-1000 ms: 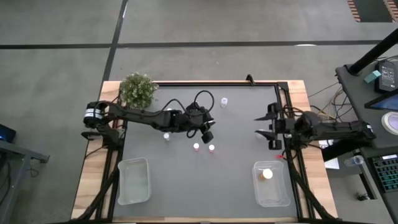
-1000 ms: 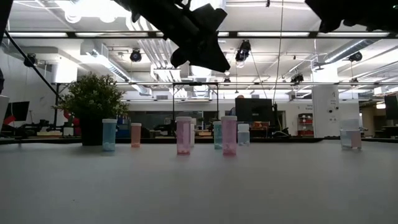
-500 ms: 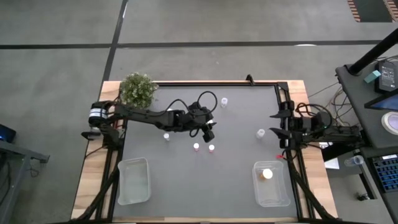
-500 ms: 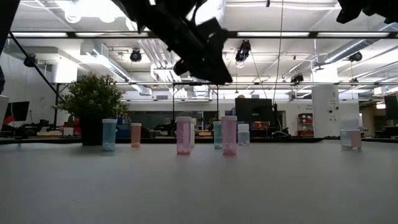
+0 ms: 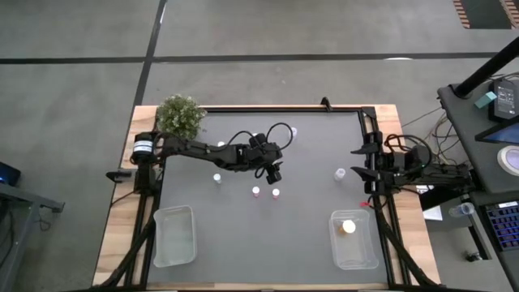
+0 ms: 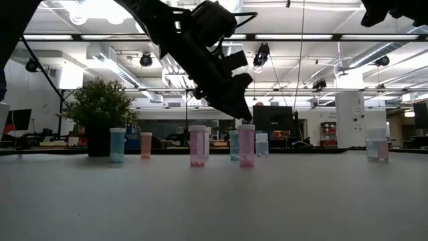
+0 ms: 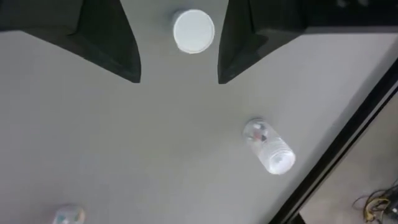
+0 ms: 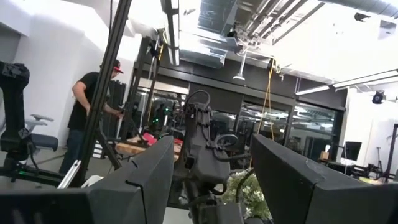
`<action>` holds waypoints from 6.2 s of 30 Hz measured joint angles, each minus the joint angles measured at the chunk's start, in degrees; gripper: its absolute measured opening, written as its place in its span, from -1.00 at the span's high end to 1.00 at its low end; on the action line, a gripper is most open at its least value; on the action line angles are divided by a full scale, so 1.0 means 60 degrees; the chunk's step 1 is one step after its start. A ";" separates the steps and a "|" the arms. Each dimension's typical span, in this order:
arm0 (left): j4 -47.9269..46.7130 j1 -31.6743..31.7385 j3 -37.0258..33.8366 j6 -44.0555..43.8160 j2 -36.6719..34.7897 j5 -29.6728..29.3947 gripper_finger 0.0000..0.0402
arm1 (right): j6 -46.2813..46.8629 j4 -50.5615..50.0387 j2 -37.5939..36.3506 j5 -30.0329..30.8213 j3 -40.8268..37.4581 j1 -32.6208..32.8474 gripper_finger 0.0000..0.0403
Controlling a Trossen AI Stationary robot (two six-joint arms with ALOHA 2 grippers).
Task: Pick and place medicine bottles into bin by pill shape (circle, oval)
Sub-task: Put the right blue tablet bottle into the gray bin
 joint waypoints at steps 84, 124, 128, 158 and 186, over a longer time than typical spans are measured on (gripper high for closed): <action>-0.6409 -0.3223 -0.0899 -0.6679 -0.6084 0.2884 0.51 | -0.0506 0.0133 0.0023 0.0676 0.0004 -0.0006 0.00; -0.9801 -1.0853 -0.3984 -1.3846 -0.5512 -0.0767 0.52 | -0.0174 0.0143 0.0208 0.0863 0.0015 -0.0006 0.00; -0.9799 -1.1066 -0.4214 -1.3916 -0.5519 -0.0933 0.52 | -0.0163 0.0143 0.0208 0.0863 0.0018 -0.0007 0.00; -0.8774 -1.1292 -0.5110 -1.4342 -0.5497 -0.1530 0.40 | 0.0027 0.0132 0.0208 0.0863 0.0018 -0.0007 0.00; -0.8830 -1.1292 -0.5037 -1.4335 -0.6538 -0.0925 0.33 | 0.0074 0.0121 0.0208 0.0863 0.0025 -0.0007 0.00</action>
